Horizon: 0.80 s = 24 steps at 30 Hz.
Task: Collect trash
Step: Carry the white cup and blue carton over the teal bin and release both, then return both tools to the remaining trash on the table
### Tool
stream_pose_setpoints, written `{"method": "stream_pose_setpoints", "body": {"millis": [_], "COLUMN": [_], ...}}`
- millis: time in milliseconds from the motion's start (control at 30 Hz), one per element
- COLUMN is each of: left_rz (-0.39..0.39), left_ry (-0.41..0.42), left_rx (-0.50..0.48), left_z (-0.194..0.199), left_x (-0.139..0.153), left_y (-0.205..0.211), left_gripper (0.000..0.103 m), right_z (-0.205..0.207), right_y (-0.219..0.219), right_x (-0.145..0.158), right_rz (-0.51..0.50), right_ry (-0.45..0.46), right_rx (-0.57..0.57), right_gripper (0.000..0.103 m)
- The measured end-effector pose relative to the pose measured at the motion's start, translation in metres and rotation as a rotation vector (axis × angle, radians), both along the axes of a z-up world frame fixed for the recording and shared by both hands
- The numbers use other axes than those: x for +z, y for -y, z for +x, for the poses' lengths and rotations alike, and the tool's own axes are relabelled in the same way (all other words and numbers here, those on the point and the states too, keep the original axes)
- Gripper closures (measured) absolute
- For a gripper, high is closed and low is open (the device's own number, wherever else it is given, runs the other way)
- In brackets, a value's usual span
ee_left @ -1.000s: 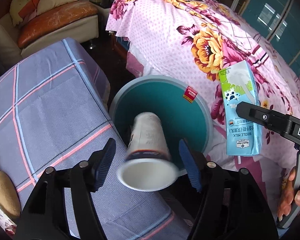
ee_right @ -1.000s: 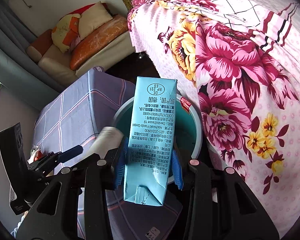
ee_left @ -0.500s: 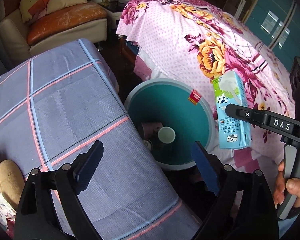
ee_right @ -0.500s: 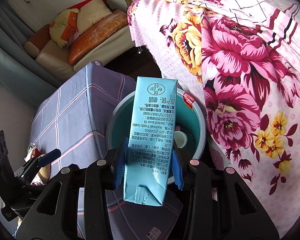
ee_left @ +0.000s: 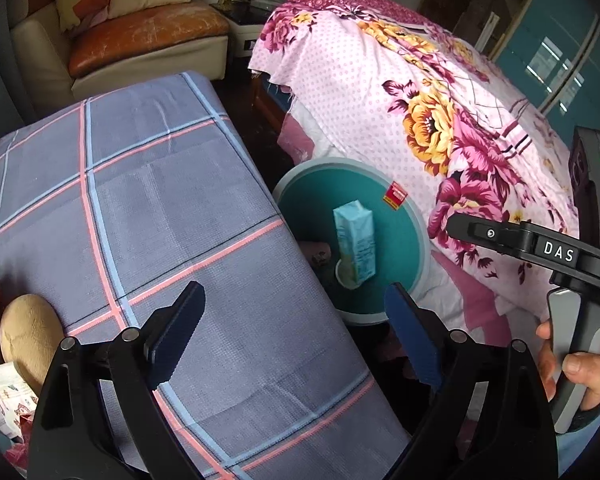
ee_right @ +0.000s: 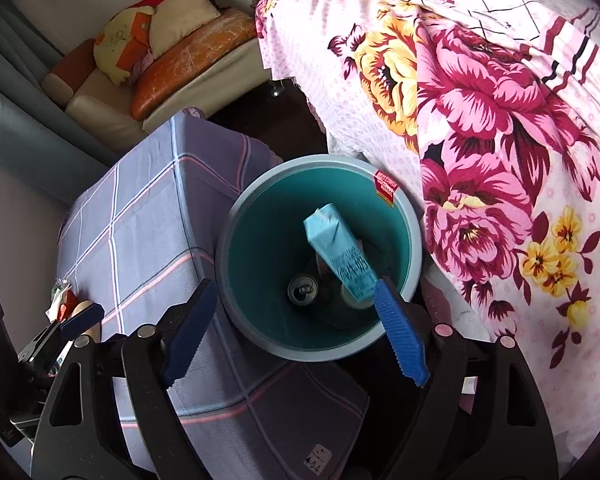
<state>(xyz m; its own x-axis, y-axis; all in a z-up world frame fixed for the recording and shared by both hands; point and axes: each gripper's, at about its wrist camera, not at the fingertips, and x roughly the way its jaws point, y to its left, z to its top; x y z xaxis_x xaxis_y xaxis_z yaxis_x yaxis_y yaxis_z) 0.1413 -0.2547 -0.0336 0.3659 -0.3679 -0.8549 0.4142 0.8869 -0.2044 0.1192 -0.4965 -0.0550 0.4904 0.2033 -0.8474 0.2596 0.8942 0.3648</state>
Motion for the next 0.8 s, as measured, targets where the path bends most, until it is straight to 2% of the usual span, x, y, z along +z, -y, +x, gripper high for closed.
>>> {"method": "stream_pose_setpoints", "body": {"millis": [433, 800], "left_rz": [-0.035, -0.046], "left_ry": [0.025, 0.059], "left_rx": [0.065, 0.146], "left_z": [-0.027, -0.066], "left_x": [0.023, 0.041], "left_y": [-0.056, -0.124], "left_gripper": [0.011, 0.011], "right_z": [-0.023, -0.038], "right_y": [-0.039, -0.118], "right_x": [0.025, 0.051], "right_rz": [-0.031, -0.060], "right_ry": [0.002, 0.031], "right_rx": [0.025, 0.161], "right_gripper": [0.022, 0.020]}}
